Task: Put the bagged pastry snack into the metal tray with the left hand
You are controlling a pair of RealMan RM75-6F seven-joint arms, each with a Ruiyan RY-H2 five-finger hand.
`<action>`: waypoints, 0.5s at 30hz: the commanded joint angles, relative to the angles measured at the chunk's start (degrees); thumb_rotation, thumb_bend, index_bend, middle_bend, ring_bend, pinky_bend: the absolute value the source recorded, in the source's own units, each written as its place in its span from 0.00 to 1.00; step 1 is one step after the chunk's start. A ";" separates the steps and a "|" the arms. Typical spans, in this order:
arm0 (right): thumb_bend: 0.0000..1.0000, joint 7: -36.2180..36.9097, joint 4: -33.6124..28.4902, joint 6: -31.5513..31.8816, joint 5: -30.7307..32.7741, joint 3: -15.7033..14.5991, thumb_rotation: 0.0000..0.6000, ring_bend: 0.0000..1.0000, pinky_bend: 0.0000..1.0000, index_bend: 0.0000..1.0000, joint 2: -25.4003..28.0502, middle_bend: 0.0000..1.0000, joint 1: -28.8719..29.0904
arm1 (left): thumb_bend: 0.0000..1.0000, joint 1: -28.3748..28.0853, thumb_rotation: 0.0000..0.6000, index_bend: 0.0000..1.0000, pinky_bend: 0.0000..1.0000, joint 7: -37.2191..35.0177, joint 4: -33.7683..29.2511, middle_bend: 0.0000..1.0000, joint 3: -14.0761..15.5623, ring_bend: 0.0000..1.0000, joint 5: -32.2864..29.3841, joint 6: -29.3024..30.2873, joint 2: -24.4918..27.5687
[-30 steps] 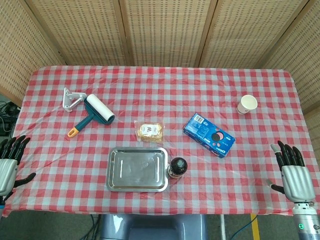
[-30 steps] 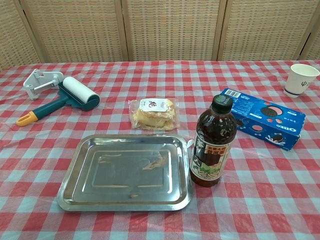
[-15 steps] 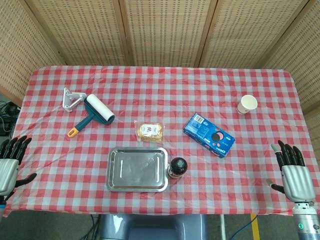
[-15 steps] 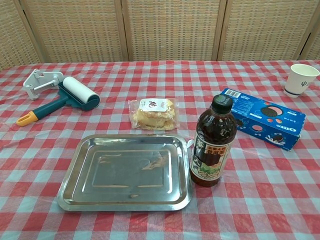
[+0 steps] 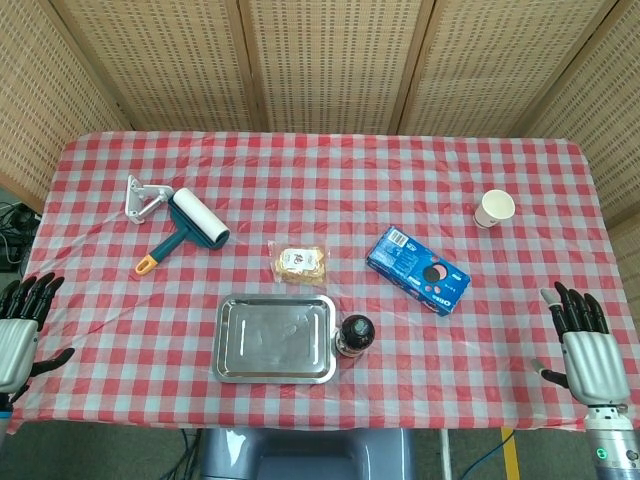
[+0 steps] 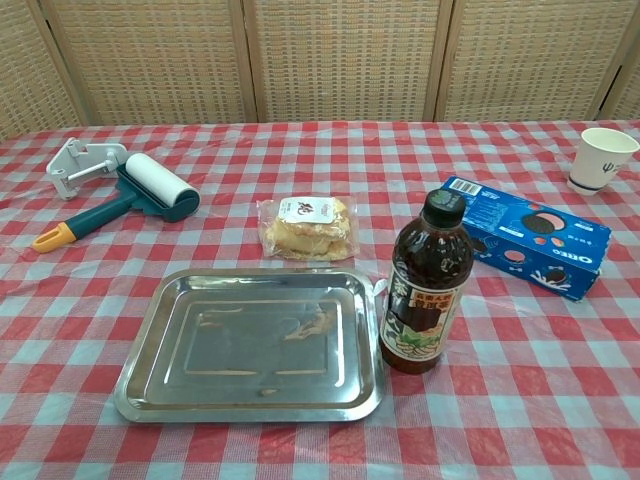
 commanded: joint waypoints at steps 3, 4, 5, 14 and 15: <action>0.08 0.33 -0.09 -0.42 0.46 0.14 1.00 0.00 0.00 0.00 0.00 0.00 0.10 | 0.13 -1.45 1.00 0.00 0.00 1.14 -3.32 0.00 -0.83 0.00 -0.39 -1.65 1.45; 0.08 0.37 -0.08 -0.46 0.46 0.14 1.00 0.00 0.00 0.00 -0.02 0.00 0.12 | 0.13 -2.09 1.00 0.00 0.00 1.88 -3.95 0.00 -1.00 0.00 -0.64 -2.68 1.80; 0.08 0.46 -0.03 -0.70 0.59 0.20 1.00 0.00 0.00 0.00 -0.11 0.00 0.25 | 0.13 -4.86 1.00 0.00 0.00 4.38 -4.79 0.00 -2.15 0.00 -1.55 -6.34 1.99; 0.08 0.97 -0.05 -1.37 1.58 0.45 1.00 0.00 0.00 0.00 -0.17 0.00 0.38 | 0.13 -15.17 1.00 0.02 0.00 11.35 -6.09 0.00 -7.66 0.00 -14.11 -20.37 -2.05; 0.08 1.02 -0.06 -1.42 1.71 0.47 1.00 0.00 0.00 0.00 -0.14 0.00 0.37 | 0.13 -16.62 1.00 0.03 0.00 12.59 -5.39 0.00 -8.26 0.00 -15.46 -21.66 -2.99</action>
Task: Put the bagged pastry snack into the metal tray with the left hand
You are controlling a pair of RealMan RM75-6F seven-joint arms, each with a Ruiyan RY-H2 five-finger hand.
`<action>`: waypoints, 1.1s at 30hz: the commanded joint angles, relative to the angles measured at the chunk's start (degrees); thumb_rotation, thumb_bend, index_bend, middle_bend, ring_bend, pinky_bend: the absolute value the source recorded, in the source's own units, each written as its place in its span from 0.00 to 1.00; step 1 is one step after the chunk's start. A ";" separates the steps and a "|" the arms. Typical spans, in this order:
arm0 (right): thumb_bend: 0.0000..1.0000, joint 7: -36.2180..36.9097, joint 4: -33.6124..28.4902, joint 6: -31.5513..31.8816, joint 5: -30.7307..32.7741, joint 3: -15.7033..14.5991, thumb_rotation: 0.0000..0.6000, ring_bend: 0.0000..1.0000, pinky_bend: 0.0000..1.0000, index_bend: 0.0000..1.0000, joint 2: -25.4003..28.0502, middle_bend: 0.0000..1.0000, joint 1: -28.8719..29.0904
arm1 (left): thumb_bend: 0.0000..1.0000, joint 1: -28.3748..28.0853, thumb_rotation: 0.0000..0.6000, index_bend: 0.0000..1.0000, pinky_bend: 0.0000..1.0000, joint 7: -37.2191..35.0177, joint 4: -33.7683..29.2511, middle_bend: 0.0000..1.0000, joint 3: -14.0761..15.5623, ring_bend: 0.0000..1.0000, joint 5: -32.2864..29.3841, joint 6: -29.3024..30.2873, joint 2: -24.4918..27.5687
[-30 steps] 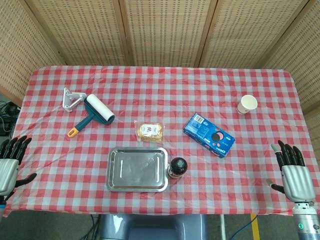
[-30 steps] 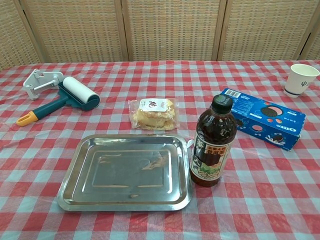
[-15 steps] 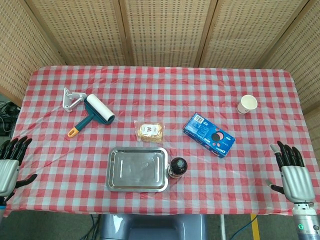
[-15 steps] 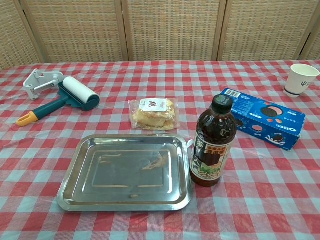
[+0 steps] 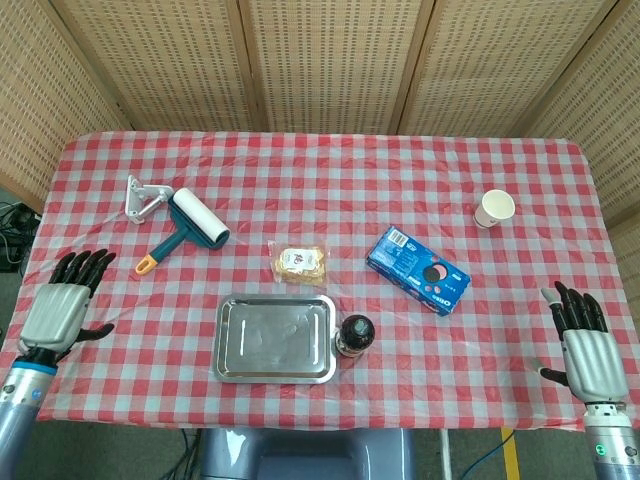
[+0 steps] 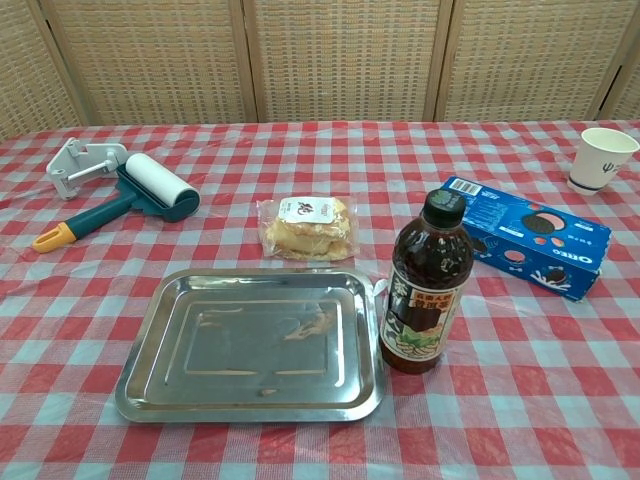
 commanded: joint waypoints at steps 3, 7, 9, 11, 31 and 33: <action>0.08 0.29 -0.13 -0.26 0.35 0.05 1.00 0.00 0.00 0.00 0.08 0.00 0.00 | 0.14 -7.98 1.00 0.04 0.00 6.34 2.67 0.00 -3.84 0.00 -7.52 -7.38 -5.27; 0.08 0.82 -0.21 -0.74 0.59 0.07 1.00 0.00 0.00 0.00 0.10 0.00 0.16 | 0.14 -13.19 1.00 0.05 0.00 10.20 5.68 0.00 -5.59 0.00 -12.15 -11.14 -9.23; 0.08 0.94 -0.15 -0.87 0.64 0.07 1.00 0.00 0.00 0.00 0.07 0.00 0.22 | 0.14 -15.10 1.00 0.05 0.00 11.68 6.76 0.00 -6.05 0.00 -13.88 -12.09 -10.73; 0.08 1.05 -0.14 -0.96 0.72 0.09 1.00 0.00 0.00 0.00 0.05 0.00 0.25 | 0.14 -16.34 1.00 0.05 0.00 12.67 7.38 0.00 -6.33 0.00 -15.00 -12.63 -11.68; 0.08 3.19 0.31 -1.93 2.07 0.40 1.00 0.00 0.00 0.01 -0.17 0.00 0.39 | 0.14 -34.37 1.00 0.05 0.00 23.18 21.26 0.00 -9.22 0.00 -31.16 -17.85 -27.06; 0.08 3.64 0.41 -2.03 2.31 0.45 1.00 0.00 0.00 0.02 -0.11 0.00 0.35 | 0.14 -35.90 1.00 0.05 0.00 23.14 22.45 0.00 -9.47 0.00 -33.04 -18.56 -28.78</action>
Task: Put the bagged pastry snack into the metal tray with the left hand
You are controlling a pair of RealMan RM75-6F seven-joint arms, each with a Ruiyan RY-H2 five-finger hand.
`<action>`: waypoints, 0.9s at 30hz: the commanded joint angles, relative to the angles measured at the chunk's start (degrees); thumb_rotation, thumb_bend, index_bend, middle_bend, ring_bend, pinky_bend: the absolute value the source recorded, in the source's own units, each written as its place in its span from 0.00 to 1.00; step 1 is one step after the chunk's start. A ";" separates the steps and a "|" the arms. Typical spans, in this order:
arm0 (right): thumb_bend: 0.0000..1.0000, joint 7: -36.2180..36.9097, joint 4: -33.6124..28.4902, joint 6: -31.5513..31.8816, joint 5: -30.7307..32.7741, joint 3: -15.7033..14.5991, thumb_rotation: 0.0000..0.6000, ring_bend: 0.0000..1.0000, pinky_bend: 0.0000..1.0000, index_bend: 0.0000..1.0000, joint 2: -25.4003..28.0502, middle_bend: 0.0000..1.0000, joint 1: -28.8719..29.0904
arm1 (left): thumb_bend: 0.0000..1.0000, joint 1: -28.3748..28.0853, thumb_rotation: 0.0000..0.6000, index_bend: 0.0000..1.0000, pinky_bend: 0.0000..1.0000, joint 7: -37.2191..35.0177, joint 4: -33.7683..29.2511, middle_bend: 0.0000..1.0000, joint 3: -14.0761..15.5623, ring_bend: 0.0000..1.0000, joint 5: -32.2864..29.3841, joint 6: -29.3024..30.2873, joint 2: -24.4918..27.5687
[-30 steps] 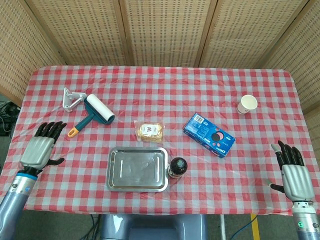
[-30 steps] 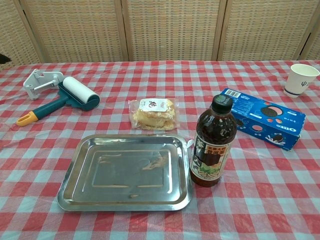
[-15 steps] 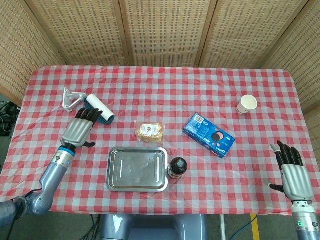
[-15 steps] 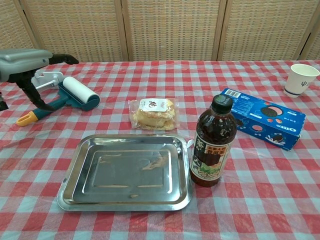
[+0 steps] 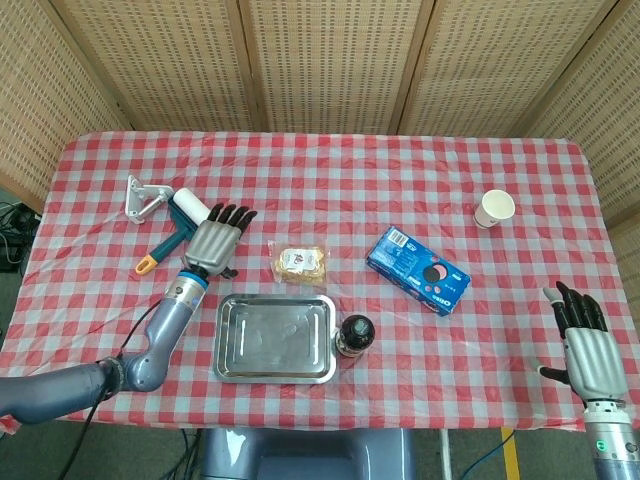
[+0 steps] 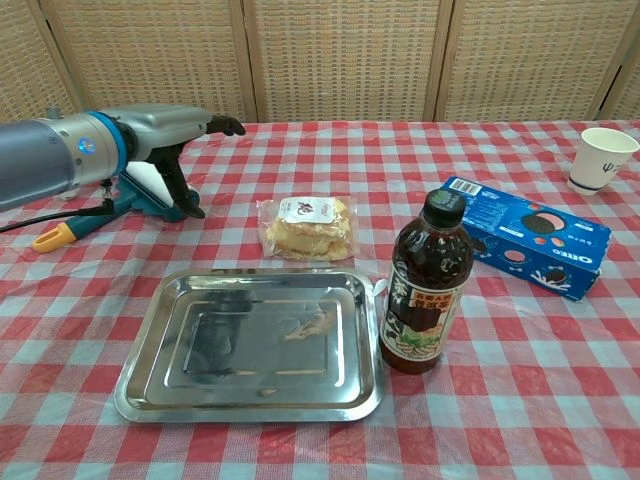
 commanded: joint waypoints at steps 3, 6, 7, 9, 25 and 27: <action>0.08 0.63 0.15 -0.18 0.35 0.09 1.00 0.00 0.00 0.02 0.06 0.00 -0.04 | 0.14 -3.61 1.00 0.05 0.00 0.66 2.32 0.00 -0.15 0.00 -3.81 -1.64 -3.63; 0.08 0.96 0.14 -0.28 0.48 0.09 1.00 0.00 0.00 0.02 0.07 0.00 -0.07 | 0.14 -5.26 1.00 0.05 0.00 1.04 3.27 0.00 0.45 0.00 -4.34 -1.83 -5.41; 0.08 1.07 0.11 -0.28 0.52 0.11 1.00 0.00 0.00 0.02 0.09 0.00 -0.08 | 0.14 -5.68 1.00 0.06 0.00 1.05 3.57 0.00 0.56 0.00 -4.53 -1.83 -5.90; 0.08 1.31 0.07 -0.26 0.62 0.17 1.00 0.00 0.00 0.02 0.12 0.00 -0.11 | 0.14 -6.63 1.00 0.06 0.00 1.06 4.62 0.00 0.72 0.00 -4.82 -1.63 -7.17; 0.08 3.57 0.10 -0.13 0.97 0.48 1.00 0.00 0.00 0.03 0.16 0.00 -0.30 | 0.16 -13.51 1.00 0.11 0.00 3.27 16.80 0.00 0.75 0.00 -8.86 -3.54 -15.65; 0.08 3.81 0.12 -0.08 0.92 0.48 1.00 0.00 0.00 0.03 0.16 0.00 -0.34 | 0.16 -13.88 1.00 0.11 0.00 3.41 17.81 0.00 0.83 0.00 -9.29 -3.71 -16.36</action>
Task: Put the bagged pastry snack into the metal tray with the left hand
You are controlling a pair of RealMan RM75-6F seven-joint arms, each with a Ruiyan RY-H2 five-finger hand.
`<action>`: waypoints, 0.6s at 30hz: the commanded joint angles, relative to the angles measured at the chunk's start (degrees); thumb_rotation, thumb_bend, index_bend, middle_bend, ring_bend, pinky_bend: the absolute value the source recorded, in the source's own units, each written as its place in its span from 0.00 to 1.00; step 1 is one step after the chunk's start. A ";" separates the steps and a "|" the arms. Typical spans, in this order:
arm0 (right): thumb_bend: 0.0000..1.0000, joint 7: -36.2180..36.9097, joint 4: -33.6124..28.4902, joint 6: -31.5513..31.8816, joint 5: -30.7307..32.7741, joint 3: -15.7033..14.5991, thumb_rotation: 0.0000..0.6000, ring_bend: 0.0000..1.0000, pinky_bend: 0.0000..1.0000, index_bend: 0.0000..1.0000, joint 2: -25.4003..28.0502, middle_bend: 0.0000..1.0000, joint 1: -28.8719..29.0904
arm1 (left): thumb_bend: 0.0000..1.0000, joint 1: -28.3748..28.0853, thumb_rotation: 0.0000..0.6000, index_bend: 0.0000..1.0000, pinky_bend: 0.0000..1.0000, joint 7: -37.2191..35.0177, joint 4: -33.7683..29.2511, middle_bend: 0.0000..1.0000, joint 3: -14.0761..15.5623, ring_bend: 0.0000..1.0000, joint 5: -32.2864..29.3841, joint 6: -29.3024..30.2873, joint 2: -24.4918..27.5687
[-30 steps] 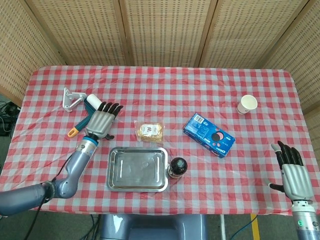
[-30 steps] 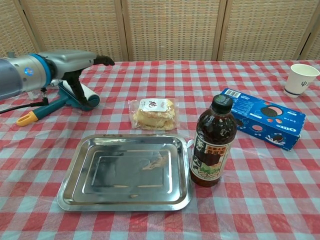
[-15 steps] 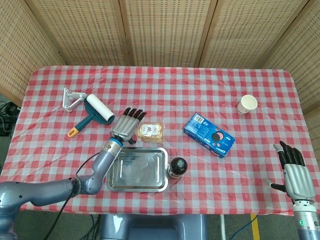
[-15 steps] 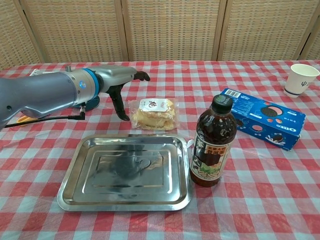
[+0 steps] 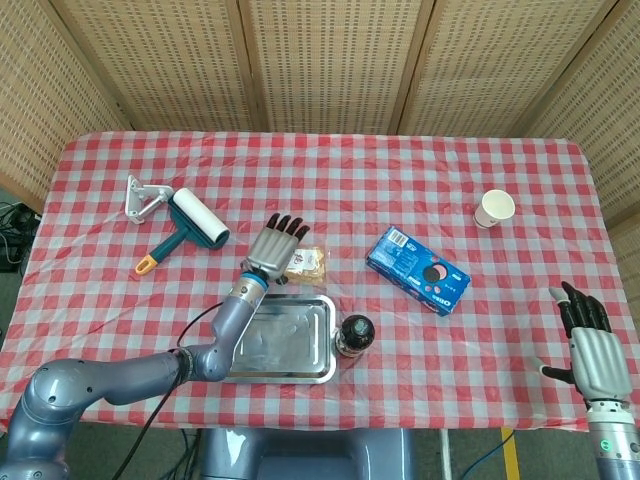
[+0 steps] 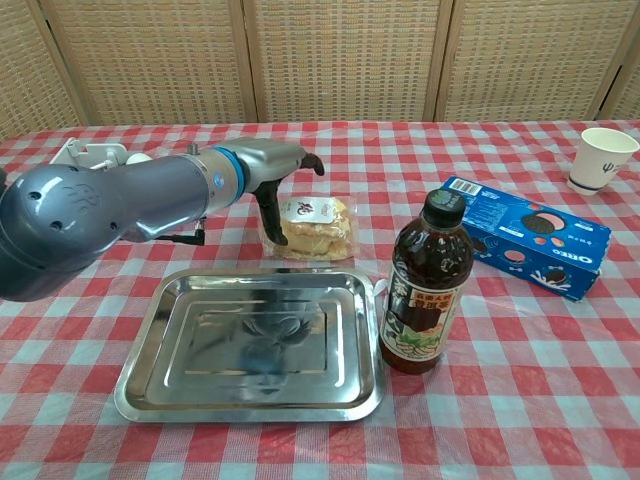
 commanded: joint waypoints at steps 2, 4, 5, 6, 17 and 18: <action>0.08 0.43 0.01 0.15 -0.13 0.02 1.00 0.00 0.00 0.03 0.00 0.00 -0.07 | 0.17 -1.11 1.00 0.12 0.00 0.49 2.37 0.00 0.27 0.00 -1.01 -0.58 -1.77; 0.08 0.62 0.05 0.17 -0.23 0.01 1.00 0.00 0.00 0.03 -0.01 0.00 -0.07 | 0.18 -1.57 1.00 0.14 0.01 0.50 3.52 0.00 0.29 0.00 -1.36 -0.92 -2.61; 0.08 0.68 0.07 0.19 -0.26 0.02 1.00 0.00 0.00 0.03 -0.02 0.00 -0.07 | 0.19 -1.66 1.00 0.15 0.03 0.51 3.79 0.00 0.32 0.00 -1.40 -0.96 -2.83; 0.08 0.80 0.13 0.23 -0.28 0.05 1.00 0.00 0.00 0.03 -0.05 0.00 -0.07 | 0.24 -1.82 1.00 0.19 0.08 0.54 4.31 0.02 0.49 0.01 -1.40 -1.10 -3.28; 0.08 1.57 0.51 1.01 -0.49 0.29 1.00 0.00 0.00 0.04 -0.36 0.00 -0.31 | 0.48 0.01 1.00 0.58 0.35 -6.54 4.11 0.32 0.16 0.26 7.92 3.71 -3.58; 0.08 1.57 0.54 1.02 -0.47 0.29 1.00 0.00 0.00 0.04 -0.36 0.00 -0.32 | 0.48 0.28 1.00 0.58 0.35 -7.04 3.34 0.32 -0.04 0.26 8.49 4.18 -3.02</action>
